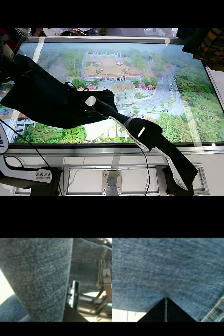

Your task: Fold the clothes and pants, and hang the long-sleeved shirts on hangers.

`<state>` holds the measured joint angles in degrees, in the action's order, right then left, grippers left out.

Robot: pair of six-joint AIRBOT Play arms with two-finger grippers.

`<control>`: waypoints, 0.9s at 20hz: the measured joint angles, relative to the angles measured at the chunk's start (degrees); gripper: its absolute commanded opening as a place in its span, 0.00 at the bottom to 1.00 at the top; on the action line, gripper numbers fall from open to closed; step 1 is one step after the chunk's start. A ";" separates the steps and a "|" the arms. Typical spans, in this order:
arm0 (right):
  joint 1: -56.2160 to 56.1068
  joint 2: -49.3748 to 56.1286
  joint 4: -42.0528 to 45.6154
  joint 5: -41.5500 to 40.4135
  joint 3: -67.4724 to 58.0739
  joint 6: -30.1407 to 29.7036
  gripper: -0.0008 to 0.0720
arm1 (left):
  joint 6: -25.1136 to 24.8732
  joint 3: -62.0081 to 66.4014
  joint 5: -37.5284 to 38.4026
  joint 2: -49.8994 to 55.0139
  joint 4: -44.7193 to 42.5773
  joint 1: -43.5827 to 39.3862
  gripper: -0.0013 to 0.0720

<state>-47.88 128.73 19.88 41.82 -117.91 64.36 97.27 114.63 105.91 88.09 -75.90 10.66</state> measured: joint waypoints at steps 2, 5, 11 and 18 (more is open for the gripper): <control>3.06 -1.68 2.19 4.61 -0.09 0.26 0.04 | 0.70 0.00 0.00 0.11 -1.68 -2.82 0.07; 9.07 -5.40 6.38 13.31 -0.17 0.44 0.04 | 2.40 0.00 0.02 0.42 -2.91 -7.06 0.07; 22.77 -12.85 13.33 28.13 -0.17 0.66 0.04 | 8.33 0.02 0.02 1.38 -4.74 -14.88 0.07; 33.09 -16.76 14.97 37.62 -0.17 0.70 0.04 | 17.16 0.00 -7.61 6.71 -1.49 -26.80 0.07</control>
<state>-14.79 111.96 34.85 79.44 -118.08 65.06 114.43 114.63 98.30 94.80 -77.38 -16.14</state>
